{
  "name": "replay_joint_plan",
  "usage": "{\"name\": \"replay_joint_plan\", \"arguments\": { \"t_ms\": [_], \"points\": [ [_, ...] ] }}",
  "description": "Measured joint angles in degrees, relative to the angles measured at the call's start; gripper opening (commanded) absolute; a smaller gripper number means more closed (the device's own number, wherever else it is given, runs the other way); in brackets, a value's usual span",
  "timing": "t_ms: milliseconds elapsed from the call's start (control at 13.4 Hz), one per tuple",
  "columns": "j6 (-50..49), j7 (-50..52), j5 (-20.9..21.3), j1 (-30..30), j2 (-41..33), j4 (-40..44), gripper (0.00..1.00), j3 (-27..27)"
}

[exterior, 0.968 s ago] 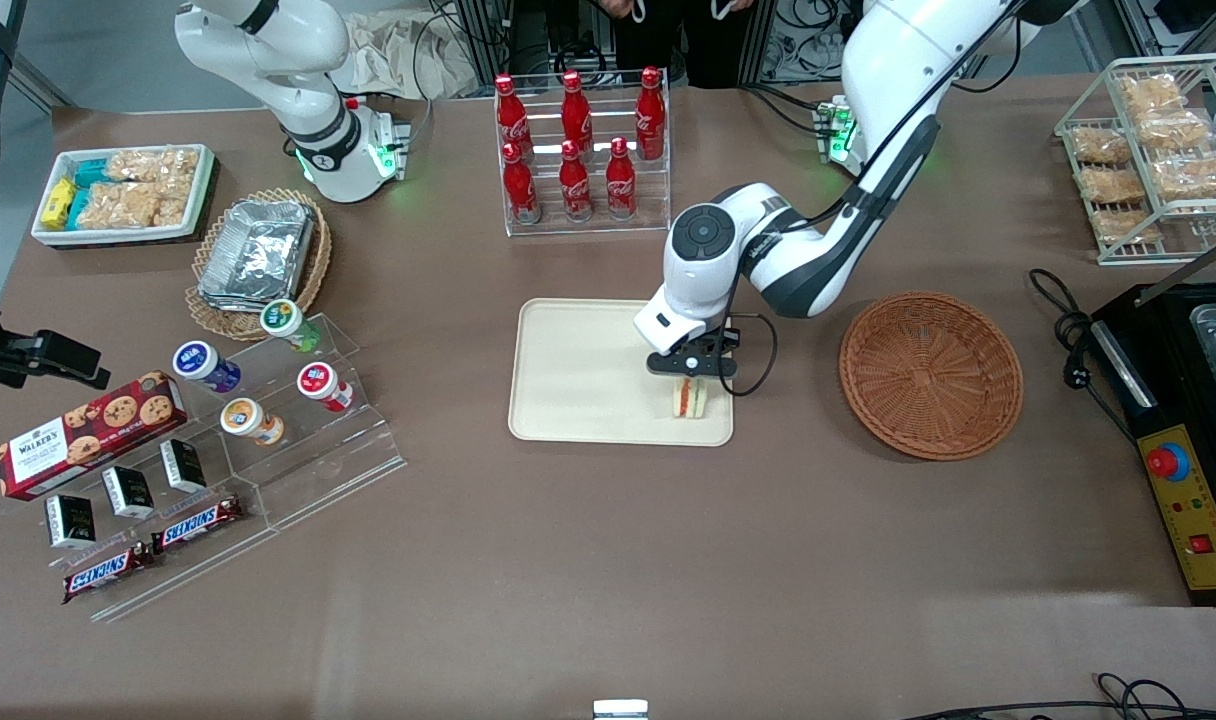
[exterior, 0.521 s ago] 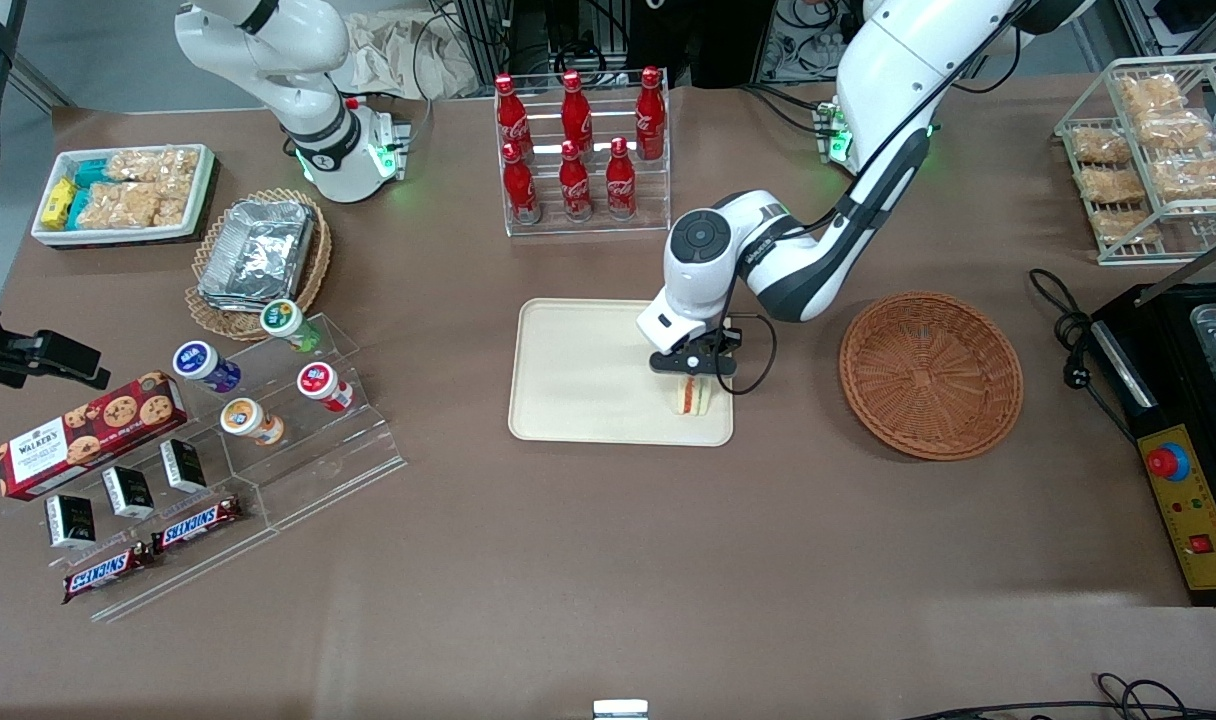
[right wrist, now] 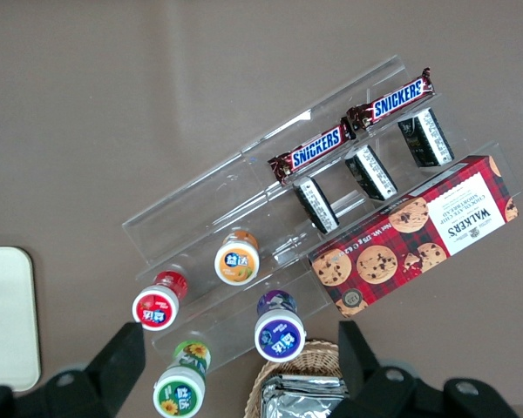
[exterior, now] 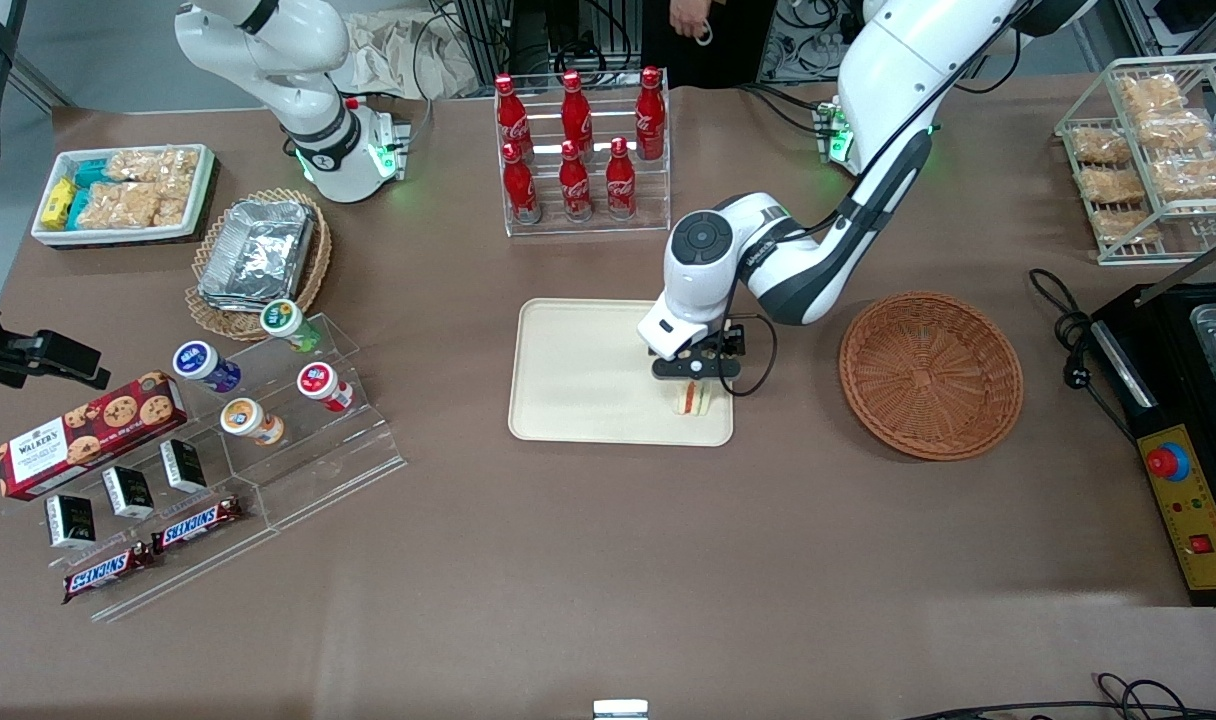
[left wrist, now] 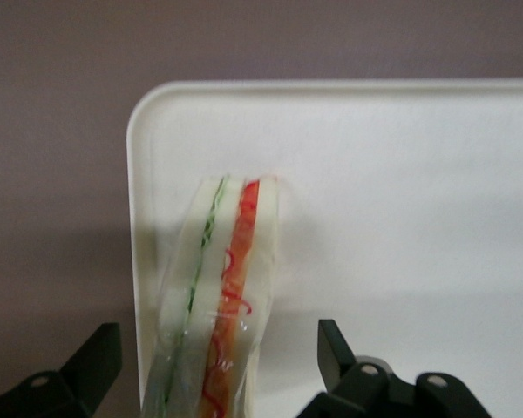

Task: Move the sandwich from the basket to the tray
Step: 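Lower the held sandwich onto the cream tray, then open the left gripper and raise it off the sandwich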

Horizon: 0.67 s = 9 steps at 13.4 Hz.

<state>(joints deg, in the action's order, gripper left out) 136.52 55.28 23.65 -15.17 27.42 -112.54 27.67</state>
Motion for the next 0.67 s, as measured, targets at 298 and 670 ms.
{"name": "replay_joint_plan", "arguments": {
  "t_ms": [298,670],
  "points": [
    [-13.2,0.6,-4.2,0.2,-7.5,8.3,1.0,0.0],
    [-32.9,5.0,-8.2,3.4,-20.2,19.5,1.0,-0.3]
  ]
}}
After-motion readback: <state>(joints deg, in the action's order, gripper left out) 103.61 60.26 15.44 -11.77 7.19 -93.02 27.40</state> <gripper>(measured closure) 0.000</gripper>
